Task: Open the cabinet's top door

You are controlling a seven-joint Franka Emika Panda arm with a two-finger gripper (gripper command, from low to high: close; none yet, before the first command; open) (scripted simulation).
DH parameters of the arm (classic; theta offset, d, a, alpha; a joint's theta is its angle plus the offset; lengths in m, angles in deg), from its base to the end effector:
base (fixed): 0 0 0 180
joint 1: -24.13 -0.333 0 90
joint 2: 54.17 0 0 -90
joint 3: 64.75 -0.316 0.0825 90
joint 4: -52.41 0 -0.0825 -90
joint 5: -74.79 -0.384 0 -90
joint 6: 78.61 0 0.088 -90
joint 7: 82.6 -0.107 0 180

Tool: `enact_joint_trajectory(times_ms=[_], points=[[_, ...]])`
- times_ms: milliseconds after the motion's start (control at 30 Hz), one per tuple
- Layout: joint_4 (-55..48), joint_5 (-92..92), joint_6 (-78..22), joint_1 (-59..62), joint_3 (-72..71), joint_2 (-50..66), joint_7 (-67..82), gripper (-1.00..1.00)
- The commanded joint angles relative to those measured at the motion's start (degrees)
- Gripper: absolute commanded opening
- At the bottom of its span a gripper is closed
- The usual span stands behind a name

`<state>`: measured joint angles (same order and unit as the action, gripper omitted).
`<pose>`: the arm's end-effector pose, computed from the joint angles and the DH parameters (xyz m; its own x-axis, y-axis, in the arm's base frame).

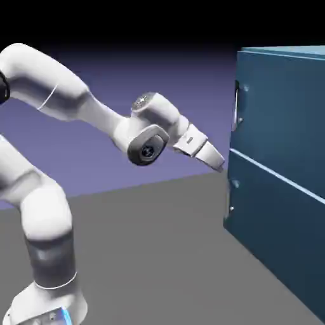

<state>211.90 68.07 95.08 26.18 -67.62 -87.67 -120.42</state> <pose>0.3917 -0.0026 0.4758 0.4907 -0.6832 0.5407 -0.4605 -0.7302 -0.5048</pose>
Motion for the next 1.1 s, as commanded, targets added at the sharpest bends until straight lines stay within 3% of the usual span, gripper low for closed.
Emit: enact_joint_trajectory(times_ms=[0, 1067], points=[[-0.56, -2.5, -0.12, 1.02, -1.06, -0.31, 1.72, 1.0], [-18.56, -82.25, -3.95, 33.48, -35.06, -10.28, 56.7, 1.0]])
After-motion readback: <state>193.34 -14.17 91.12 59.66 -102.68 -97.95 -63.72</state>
